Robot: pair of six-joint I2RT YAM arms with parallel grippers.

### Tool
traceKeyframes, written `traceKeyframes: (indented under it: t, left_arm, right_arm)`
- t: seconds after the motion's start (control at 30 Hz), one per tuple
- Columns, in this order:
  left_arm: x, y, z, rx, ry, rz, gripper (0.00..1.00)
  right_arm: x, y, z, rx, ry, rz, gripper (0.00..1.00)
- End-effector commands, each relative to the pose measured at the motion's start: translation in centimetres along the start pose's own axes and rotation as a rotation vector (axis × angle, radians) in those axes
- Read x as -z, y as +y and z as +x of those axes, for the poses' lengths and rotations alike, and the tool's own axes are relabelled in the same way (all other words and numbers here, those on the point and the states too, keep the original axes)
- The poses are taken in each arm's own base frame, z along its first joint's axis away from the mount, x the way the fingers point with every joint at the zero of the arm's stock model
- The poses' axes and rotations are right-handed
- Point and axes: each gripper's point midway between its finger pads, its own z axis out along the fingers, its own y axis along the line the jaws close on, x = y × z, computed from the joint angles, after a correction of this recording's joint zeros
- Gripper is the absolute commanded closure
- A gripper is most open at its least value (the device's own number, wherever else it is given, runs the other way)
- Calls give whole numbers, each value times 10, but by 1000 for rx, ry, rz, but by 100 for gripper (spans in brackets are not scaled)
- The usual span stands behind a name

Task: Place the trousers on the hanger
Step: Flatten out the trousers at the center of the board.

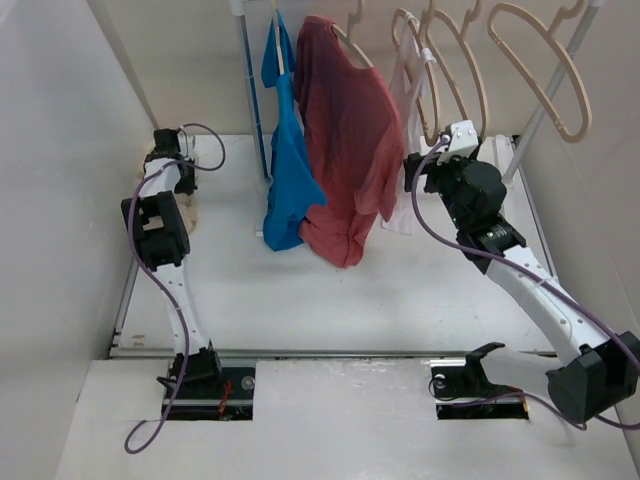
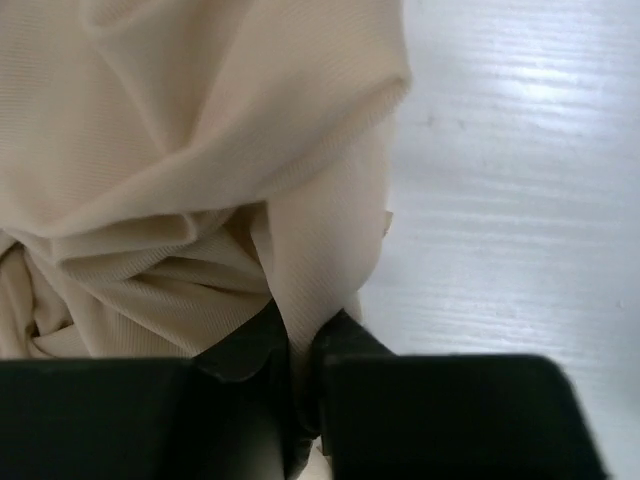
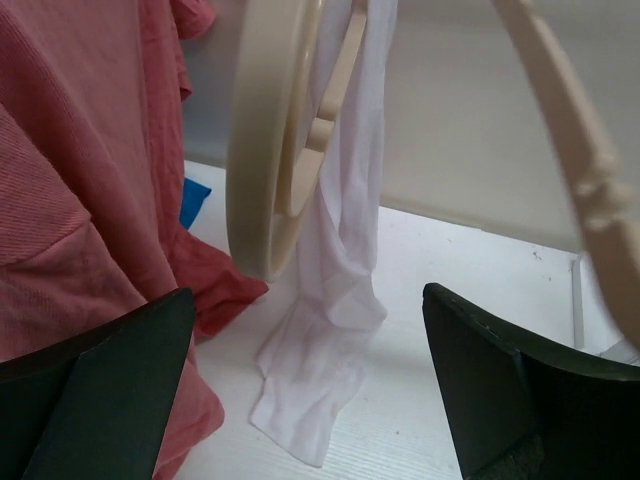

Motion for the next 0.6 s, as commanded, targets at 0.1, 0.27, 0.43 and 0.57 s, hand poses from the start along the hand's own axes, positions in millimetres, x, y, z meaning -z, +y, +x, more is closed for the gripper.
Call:
traceKeyframes:
  t: [0.1,0.27,0.43,0.57]
  left_arm:
    - [61,-29,-7,-160,-73,152,100]
    - [155,-80,18,-398,-110,376,100]
    - [287,-112,48,-673,-223,545,100]
    - [364,-142,108,-979,-313,646,100]
  right_arm:
    - [9,3,-25,-31,-67,6,0]
    - [10,17,-16,-48,-49,-26,0]
    - [21,56,-13,-101,-42,-172,0]
    - [36,85,-7,-150,-2,-285,0]
